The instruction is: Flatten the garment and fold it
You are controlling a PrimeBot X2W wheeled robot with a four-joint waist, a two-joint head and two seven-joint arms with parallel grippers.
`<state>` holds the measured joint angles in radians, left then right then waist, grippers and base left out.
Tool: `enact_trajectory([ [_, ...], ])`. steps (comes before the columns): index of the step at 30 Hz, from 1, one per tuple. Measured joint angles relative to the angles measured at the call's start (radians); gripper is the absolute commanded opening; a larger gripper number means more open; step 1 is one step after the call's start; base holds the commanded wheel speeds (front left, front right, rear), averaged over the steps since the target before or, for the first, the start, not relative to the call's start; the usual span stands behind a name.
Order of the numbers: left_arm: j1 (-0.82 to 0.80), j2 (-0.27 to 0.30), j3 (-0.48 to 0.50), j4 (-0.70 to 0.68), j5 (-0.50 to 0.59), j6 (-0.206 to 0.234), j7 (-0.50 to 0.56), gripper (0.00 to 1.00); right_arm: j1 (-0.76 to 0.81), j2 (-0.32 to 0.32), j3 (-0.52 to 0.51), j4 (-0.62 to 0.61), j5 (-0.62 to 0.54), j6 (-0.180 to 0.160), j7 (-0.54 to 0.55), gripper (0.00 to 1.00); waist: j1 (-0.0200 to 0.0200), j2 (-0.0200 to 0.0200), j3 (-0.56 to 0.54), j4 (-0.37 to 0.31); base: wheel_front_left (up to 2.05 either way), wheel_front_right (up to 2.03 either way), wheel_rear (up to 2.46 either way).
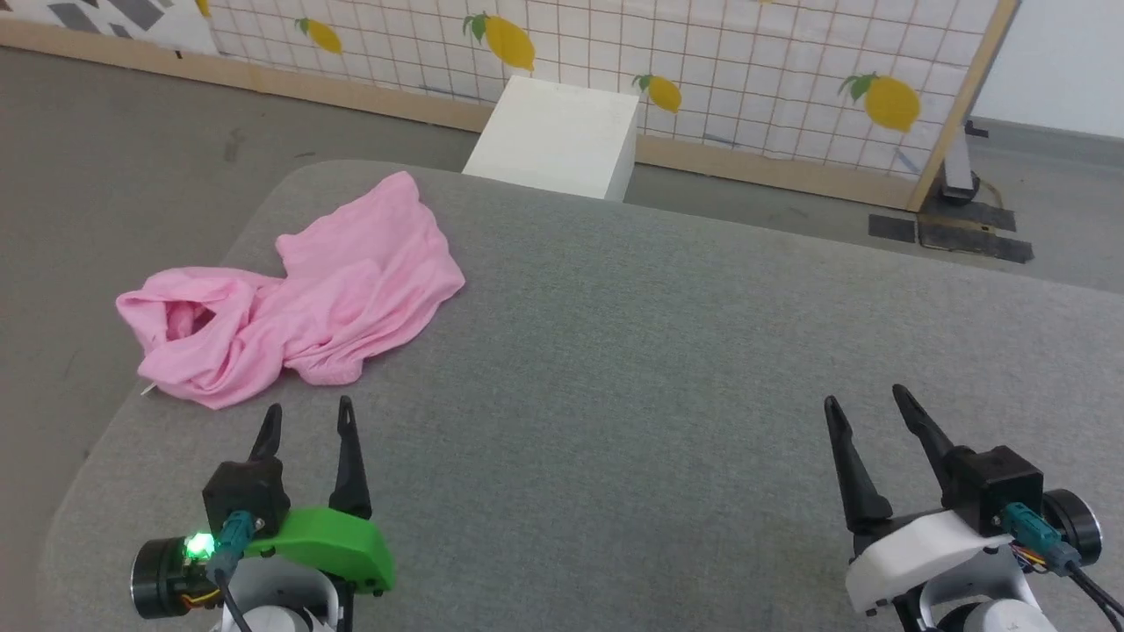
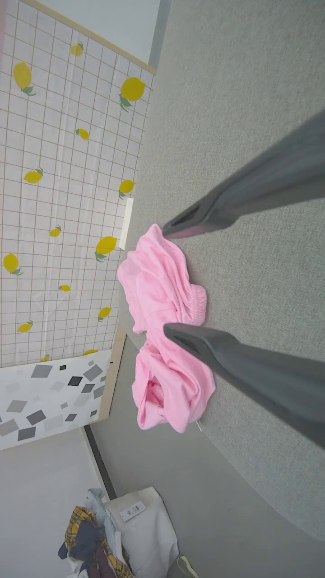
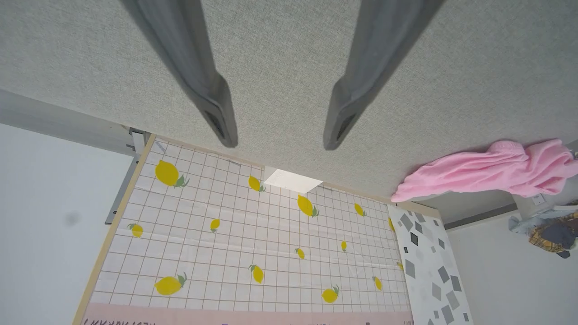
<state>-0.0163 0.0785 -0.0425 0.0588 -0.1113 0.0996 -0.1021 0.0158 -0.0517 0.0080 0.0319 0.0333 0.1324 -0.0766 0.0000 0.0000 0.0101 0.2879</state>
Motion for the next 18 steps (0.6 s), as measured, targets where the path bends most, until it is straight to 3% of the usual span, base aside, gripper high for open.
enact_trajectory([
  [18, 0.000, 0.024, -0.024, 0.017, -0.033, 0.039, -0.032, 1.00, 0.000, 0.000, 0.016, 0.001, 0.012, 0.000, -0.026, 1.00, 0.0000, 0.0000, 0.001, 0.087, 0.00, 0.00, 0.00],
])
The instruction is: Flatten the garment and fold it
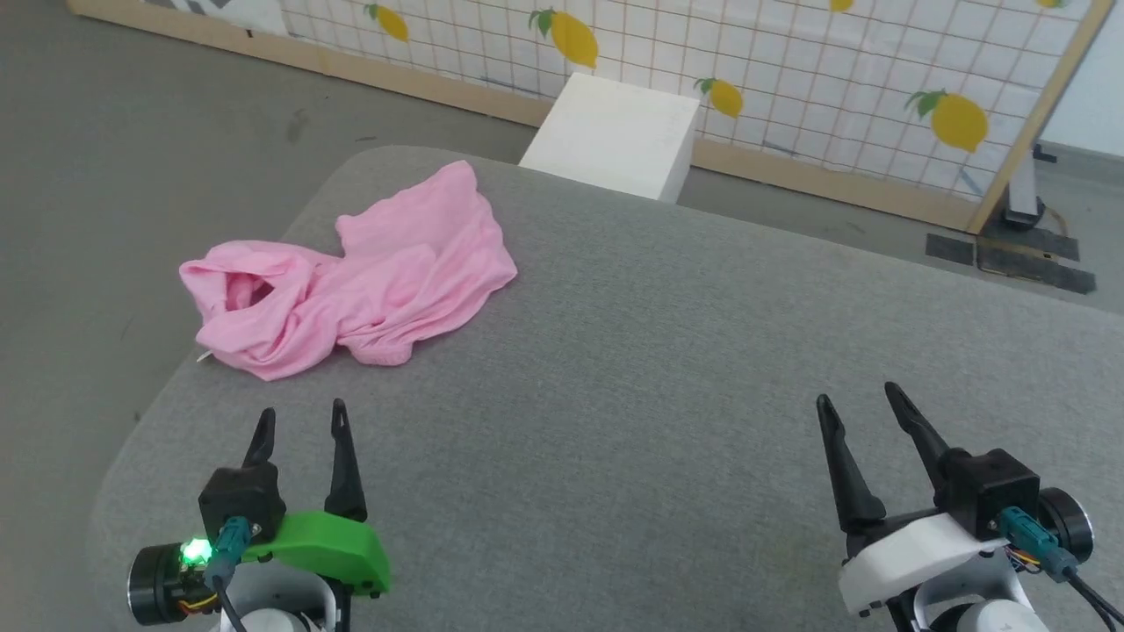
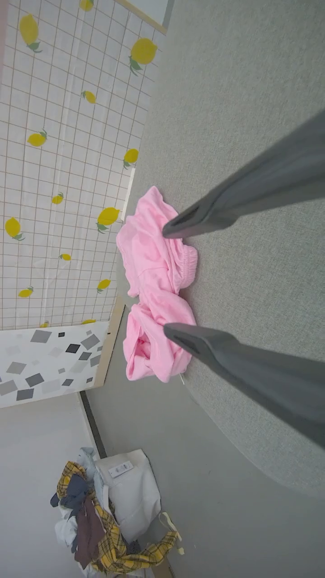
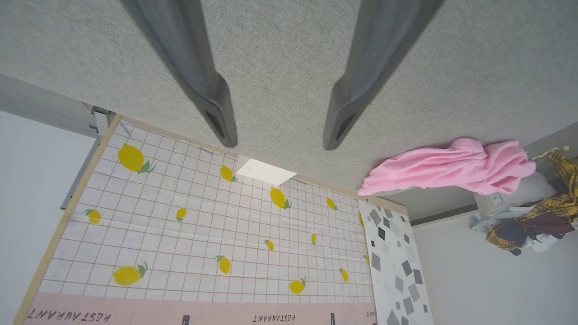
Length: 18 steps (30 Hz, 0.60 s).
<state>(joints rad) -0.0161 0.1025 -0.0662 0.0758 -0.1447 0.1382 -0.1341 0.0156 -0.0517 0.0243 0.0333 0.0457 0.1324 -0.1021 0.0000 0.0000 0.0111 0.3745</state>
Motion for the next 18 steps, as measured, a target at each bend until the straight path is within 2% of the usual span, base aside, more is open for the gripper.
enact_trajectory([
  [18, 0.000, 0.026, -0.018, 0.019, -0.041, 0.043, -0.036, 1.00, 0.000, 0.000, 0.010, 0.005, 0.017, 0.000, -0.025, 1.00, 0.0000, 0.0000, -0.003, 0.101, 0.00, 0.00, 0.00],
])
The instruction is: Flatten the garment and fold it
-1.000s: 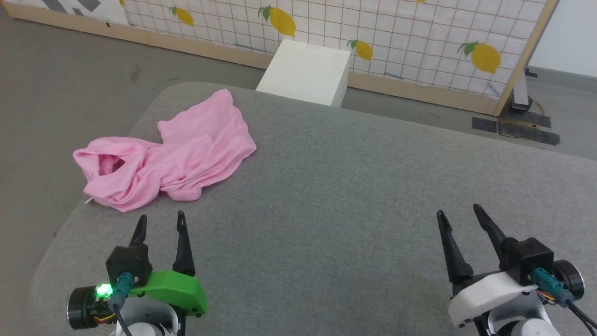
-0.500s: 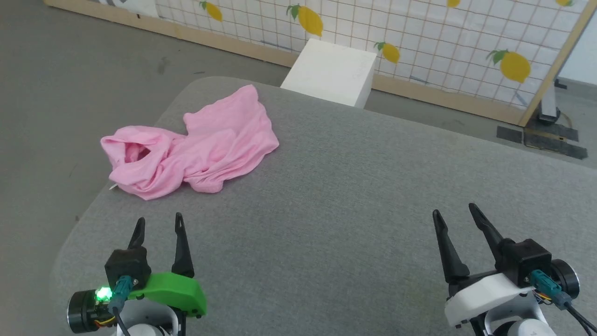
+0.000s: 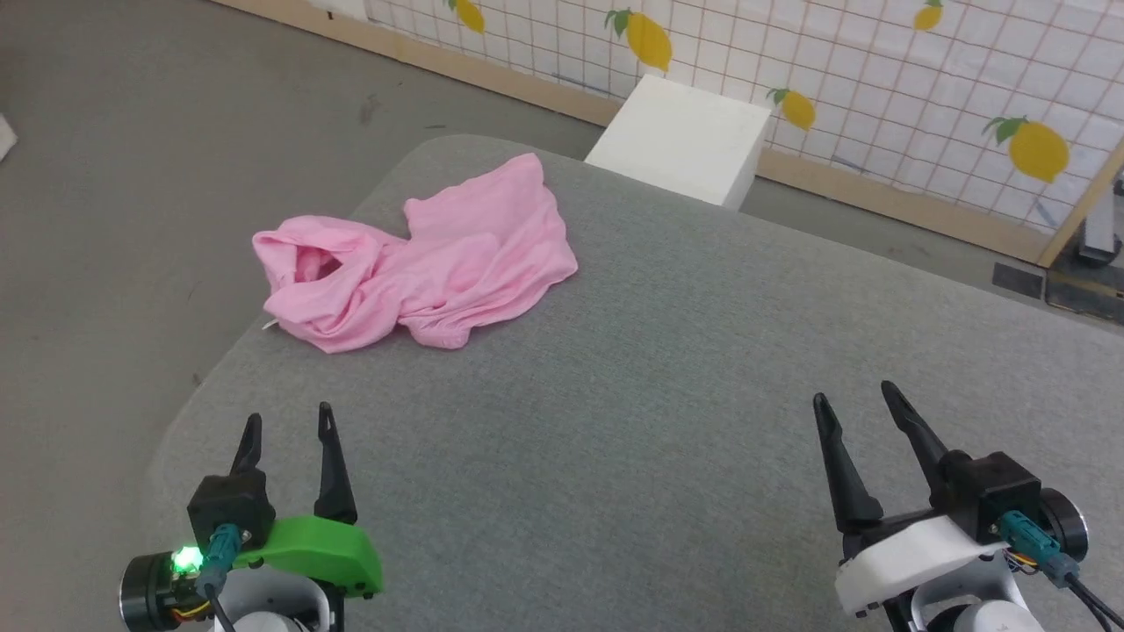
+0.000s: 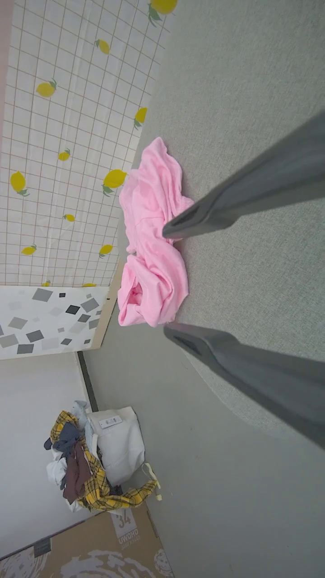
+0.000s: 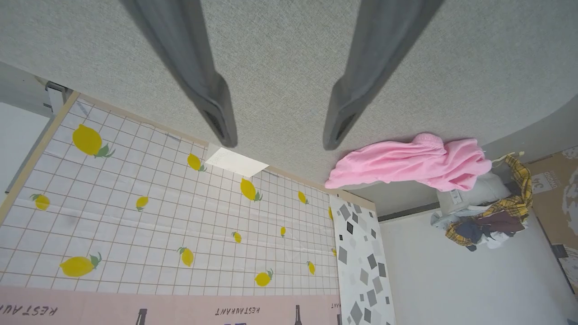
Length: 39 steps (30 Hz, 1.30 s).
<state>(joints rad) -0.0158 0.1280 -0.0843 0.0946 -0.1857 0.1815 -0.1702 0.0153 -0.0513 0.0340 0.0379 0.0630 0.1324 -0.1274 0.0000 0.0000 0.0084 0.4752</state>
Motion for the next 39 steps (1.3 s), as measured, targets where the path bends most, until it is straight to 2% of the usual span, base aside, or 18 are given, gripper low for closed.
enact_trajectory([
  [30, 0.000, 0.030, -0.031, 0.031, -0.095, 0.076, -0.067, 1.00, -0.003, 0.001, 0.015, 0.011, 0.018, 0.000, -0.040, 1.00, 0.0000, 0.0000, 0.013, 0.149, 0.00, 0.00, 0.00],
  [39, 0.000, 0.037, -0.038, 0.032, -0.102, 0.079, -0.073, 1.00, -0.005, 0.001, 0.015, 0.011, 0.025, 0.000, -0.041, 1.00, 0.0000, 0.0000, 0.019, 0.154, 0.00, 0.00, 0.00],
])
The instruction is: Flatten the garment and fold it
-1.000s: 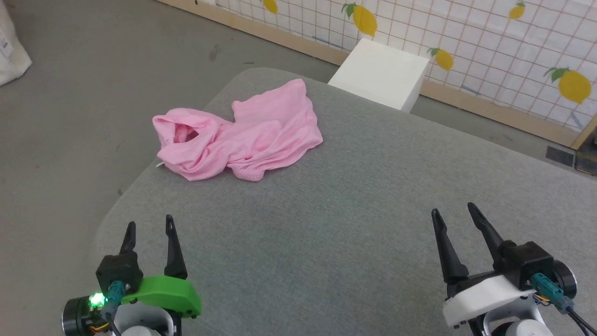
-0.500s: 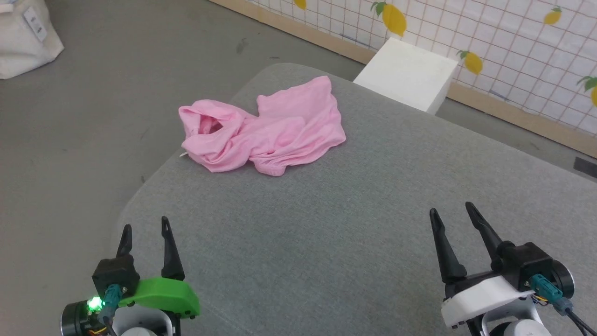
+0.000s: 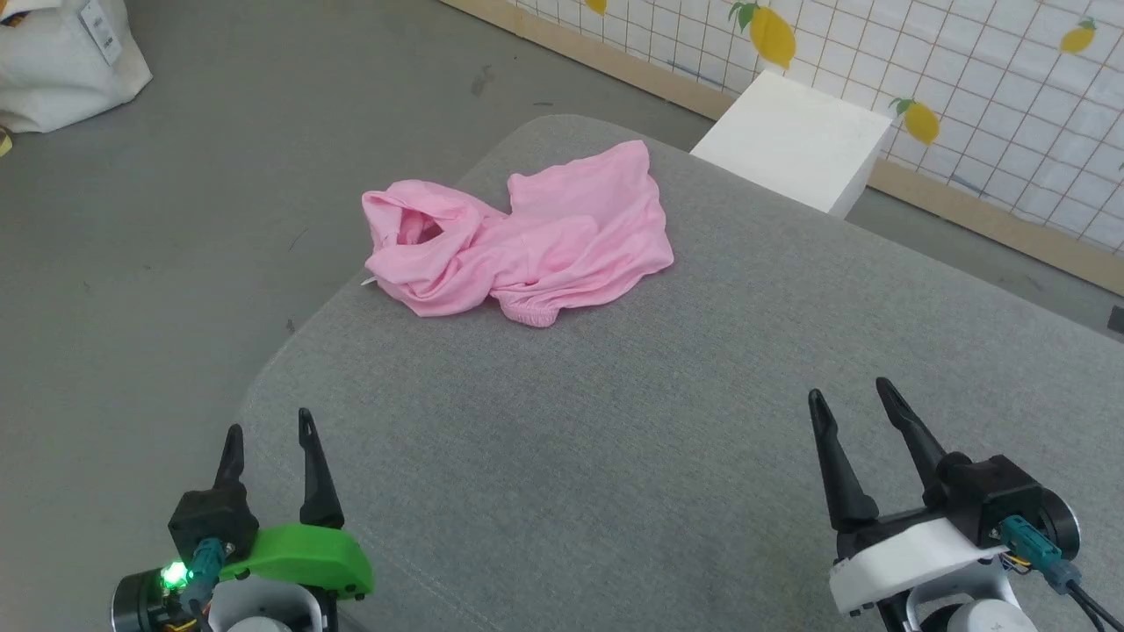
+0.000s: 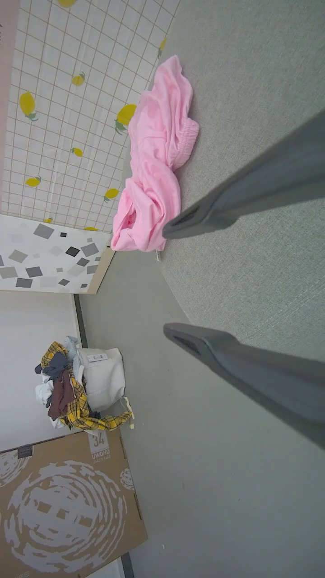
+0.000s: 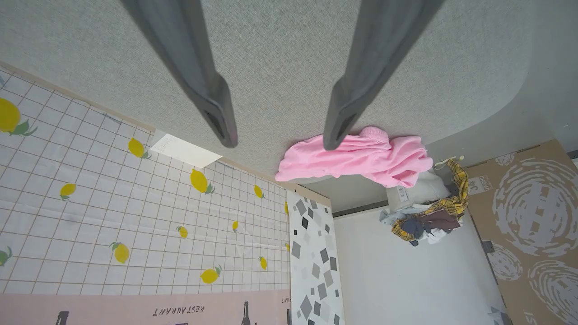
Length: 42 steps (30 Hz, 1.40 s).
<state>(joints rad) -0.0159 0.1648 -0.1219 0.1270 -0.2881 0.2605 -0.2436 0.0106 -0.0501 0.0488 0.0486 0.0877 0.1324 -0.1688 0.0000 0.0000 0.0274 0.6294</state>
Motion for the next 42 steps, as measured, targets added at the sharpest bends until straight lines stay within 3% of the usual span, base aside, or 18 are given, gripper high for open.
enact_trajectory([
  [4, -0.012, 0.002, -0.003, -0.001, -0.026, -0.020, 0.006, 1.00, -0.013, 0.000, -0.001, -0.002, 0.000, 0.000, 0.002, 1.00, 0.0000, 0.0000, 0.012, -0.008, 0.00, 0.00, 0.00],
  [11, -0.253, 0.052, 0.001, 0.034, -0.094, -0.126, 0.095, 1.00, -0.078, 0.001, 0.030, -0.037, -0.037, 0.000, 0.029, 1.00, 0.0000, 0.0000, 0.057, -0.058, 0.00, 0.00, 0.00],
  [12, -0.387, 0.089, 0.014, 0.094, -0.132, -0.168, 0.164, 1.00, -0.117, 0.002, 0.037, -0.051, -0.050, 0.000, 0.034, 1.00, 0.0000, 0.0000, 0.091, -0.091, 0.00, 0.00, 0.00],
  [15, -0.501, 0.143, 0.021, 0.158, -0.148, -0.206, 0.255, 1.00, -0.142, 0.002, 0.039, -0.054, -0.054, 0.000, 0.033, 1.00, 0.0001, 0.0000, 0.131, -0.133, 0.00, 0.00, 0.00],
  [23, -0.639, 0.295, 0.115, 0.242, -0.280, -0.250, 0.539, 1.00, -0.222, 0.001, 0.044, -0.033, -0.027, 0.000, -0.019, 1.00, 0.0001, 0.0000, 0.267, -0.296, 0.00, 0.00, 0.00],
  [28, -0.616, 0.368, 0.150, 0.255, -0.336, -0.217, 0.754, 1.00, -0.250, 0.001, 0.050, 0.014, 0.012, 0.000, -0.055, 1.00, 0.0002, 0.0000, 0.350, -0.412, 0.00, 0.00, 0.00],
  [37, -0.454, 0.412, 0.204, 0.228, -0.436, -0.060, 1.092, 1.00, -0.269, 0.000, 0.044, 0.080, 0.045, 0.000, -0.080, 1.00, 0.0002, 0.0001, 0.450, -0.589, 0.00, 0.00, 0.00],
  [40, -0.419, 0.449, 0.206, 0.178, -0.429, -0.059, 1.108, 0.00, -0.267, 0.000, 0.035, 0.092, 0.045, 0.000, -0.086, 1.00, 0.0002, 0.0001, 0.452, -0.623, 0.00, 0.00, 0.00],
  [42, -0.398, 0.457, 0.195, 0.153, -0.407, -0.080, 1.059, 0.00, -0.261, 0.000, 0.029, 0.100, 0.046, 0.000, -0.087, 1.00, 0.0002, 0.0001, 0.437, -0.634, 0.00, 0.00, 0.00],
])
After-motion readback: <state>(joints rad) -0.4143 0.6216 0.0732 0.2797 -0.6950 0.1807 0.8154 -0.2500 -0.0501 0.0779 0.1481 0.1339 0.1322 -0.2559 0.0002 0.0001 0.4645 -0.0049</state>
